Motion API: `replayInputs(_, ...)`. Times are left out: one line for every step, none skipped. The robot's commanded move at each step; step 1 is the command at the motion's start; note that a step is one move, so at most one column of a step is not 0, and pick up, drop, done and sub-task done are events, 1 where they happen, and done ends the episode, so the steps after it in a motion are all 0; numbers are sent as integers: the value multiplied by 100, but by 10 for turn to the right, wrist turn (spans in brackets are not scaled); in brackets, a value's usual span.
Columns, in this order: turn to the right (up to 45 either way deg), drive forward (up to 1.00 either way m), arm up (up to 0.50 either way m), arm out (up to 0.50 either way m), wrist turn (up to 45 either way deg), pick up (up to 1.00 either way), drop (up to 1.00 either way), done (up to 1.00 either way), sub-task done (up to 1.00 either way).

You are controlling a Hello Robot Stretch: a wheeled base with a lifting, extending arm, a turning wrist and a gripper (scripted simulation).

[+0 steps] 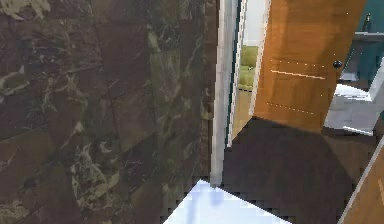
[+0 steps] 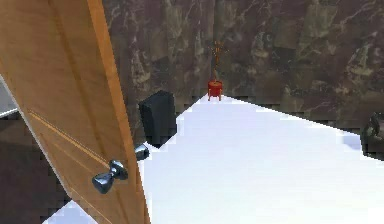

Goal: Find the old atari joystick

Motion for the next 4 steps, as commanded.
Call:
replayInputs(60,0,0,0,0,0,0,0,0)
replayInputs(0,25,0,0,0,0,0,0,0)
replayInputs(180,0,0,0,0,0,0,0,0)
replayInputs(0,100,0,0,0,0,0,0,0)
